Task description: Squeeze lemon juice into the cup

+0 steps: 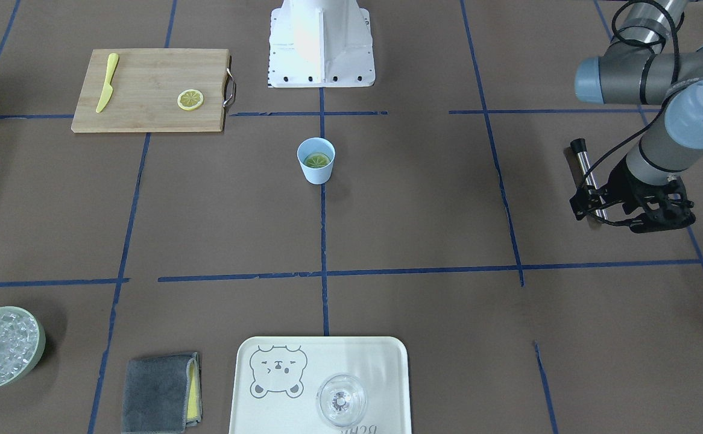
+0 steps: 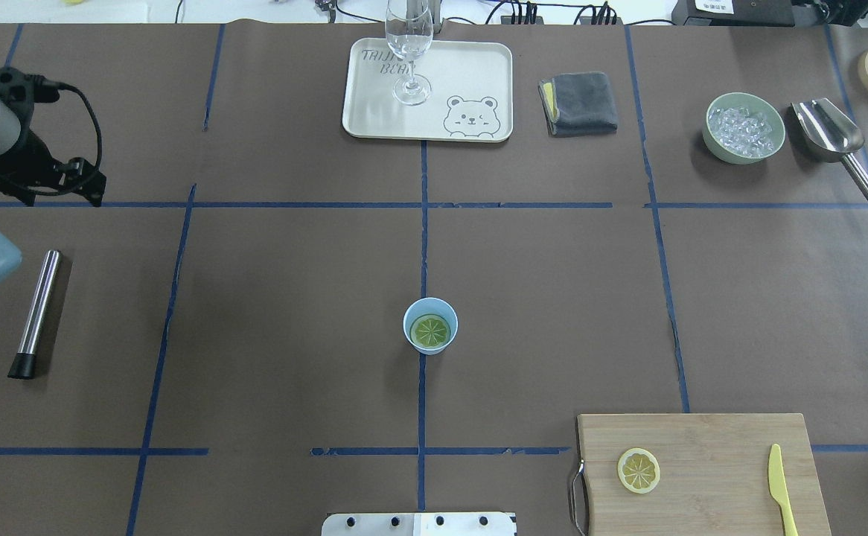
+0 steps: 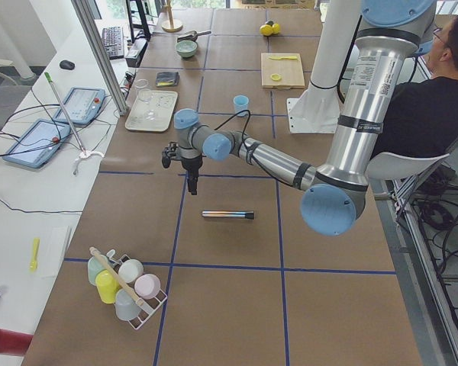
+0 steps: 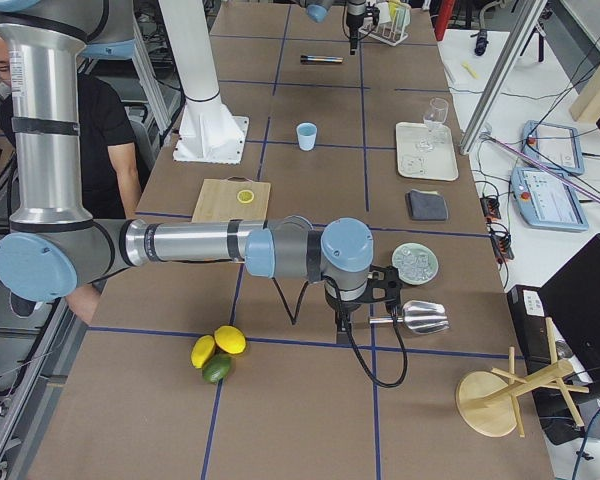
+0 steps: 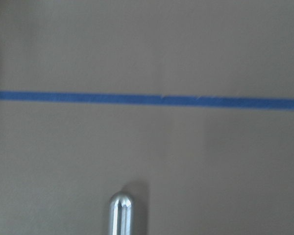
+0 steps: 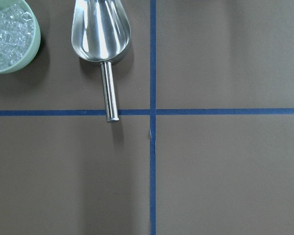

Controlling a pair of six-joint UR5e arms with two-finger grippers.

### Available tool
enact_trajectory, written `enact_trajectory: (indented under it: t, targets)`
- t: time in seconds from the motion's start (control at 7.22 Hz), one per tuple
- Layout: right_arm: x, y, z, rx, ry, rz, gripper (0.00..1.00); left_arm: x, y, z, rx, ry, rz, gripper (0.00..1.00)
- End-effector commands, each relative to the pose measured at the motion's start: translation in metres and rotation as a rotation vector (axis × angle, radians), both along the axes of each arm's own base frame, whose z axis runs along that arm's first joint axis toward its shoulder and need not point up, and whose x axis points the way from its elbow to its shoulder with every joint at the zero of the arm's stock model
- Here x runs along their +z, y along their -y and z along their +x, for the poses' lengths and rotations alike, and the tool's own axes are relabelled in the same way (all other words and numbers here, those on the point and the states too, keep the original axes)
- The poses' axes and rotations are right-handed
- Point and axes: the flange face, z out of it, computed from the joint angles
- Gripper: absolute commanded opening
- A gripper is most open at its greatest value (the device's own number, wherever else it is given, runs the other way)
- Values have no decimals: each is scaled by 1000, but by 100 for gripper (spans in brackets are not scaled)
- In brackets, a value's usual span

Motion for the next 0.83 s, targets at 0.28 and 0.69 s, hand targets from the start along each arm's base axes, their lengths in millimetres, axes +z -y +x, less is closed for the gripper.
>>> enact_trajectory:
  t: [0.28,0.69]
  targets:
    - [8,-2,1,4,-17,-20,100,-31,35,-155,-174,-147,13,100]
    - [4,-4,-2,3,29,-16,100,81,-18,-258,101,-13,238,100]
